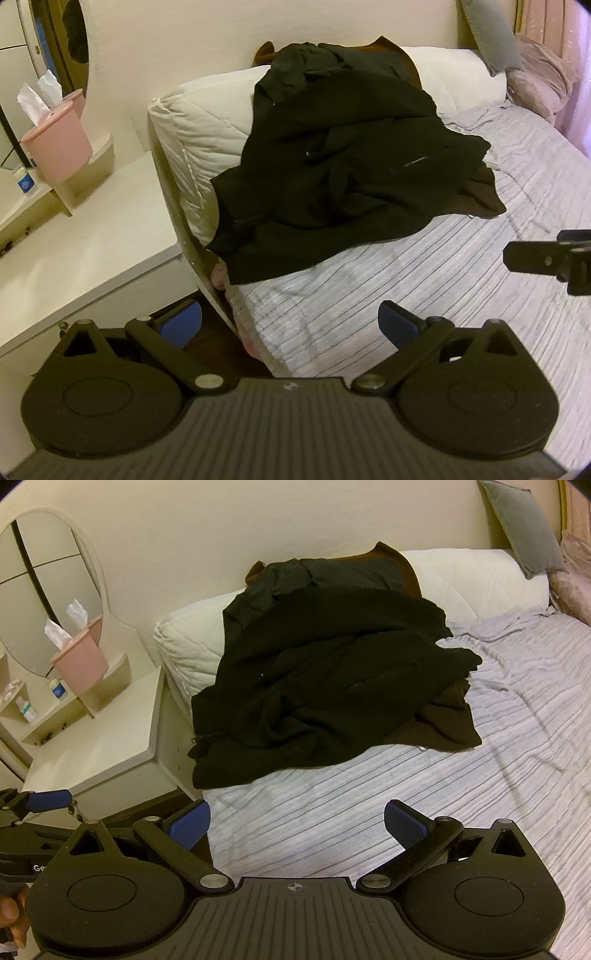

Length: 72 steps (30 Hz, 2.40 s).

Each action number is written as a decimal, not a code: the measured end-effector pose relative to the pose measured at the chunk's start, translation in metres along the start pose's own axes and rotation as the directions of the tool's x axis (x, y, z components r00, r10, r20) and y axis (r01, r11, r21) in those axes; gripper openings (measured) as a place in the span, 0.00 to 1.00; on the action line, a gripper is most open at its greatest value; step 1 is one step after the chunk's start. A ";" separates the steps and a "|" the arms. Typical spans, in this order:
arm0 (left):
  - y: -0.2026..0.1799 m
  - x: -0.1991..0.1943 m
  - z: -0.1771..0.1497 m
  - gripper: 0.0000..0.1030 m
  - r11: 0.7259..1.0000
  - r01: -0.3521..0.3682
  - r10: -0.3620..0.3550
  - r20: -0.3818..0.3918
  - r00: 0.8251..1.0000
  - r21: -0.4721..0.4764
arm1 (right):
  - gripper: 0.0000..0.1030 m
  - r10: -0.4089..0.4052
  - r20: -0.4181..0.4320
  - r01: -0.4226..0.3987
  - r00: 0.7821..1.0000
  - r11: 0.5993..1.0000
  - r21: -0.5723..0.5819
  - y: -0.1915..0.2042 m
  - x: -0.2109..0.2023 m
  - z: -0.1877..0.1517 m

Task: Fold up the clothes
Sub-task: 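Move both grippers toward the pile of dark clothes on the bed, then grasp the black zip-up jacket with both grippers from the pile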

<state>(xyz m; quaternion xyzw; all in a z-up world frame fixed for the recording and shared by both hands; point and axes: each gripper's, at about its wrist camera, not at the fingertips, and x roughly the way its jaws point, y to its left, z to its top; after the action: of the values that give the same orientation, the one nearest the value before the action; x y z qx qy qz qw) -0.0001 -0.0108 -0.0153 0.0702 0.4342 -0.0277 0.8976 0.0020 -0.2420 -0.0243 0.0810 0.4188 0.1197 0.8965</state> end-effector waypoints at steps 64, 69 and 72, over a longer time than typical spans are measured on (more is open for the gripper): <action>0.052 0.272 0.076 0.66 0.925 0.364 -0.366 0.003 0.931 -0.109 | 0.10 -0.055 0.197 0.191 0.979 0.583 -0.790 -0.083 0.105 0.169; 0.021 0.222 0.103 0.23 0.899 0.426 -0.434 0.066 0.899 0.105 | 0.10 -0.158 0.275 0.306 0.948 0.683 -0.663 -0.126 0.061 0.163; 0.008 0.174 0.114 0.15 0.879 0.408 -0.452 0.161 0.877 0.245 | 0.10 -0.230 0.317 0.376 0.920 0.748 -0.547 -0.154 0.035 0.161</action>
<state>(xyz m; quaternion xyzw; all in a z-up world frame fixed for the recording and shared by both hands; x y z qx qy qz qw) 0.1974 -0.0183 -0.0806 0.0594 0.3350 -0.2791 0.8980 0.1706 -0.3870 0.0146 -0.2619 0.2604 0.0873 0.9252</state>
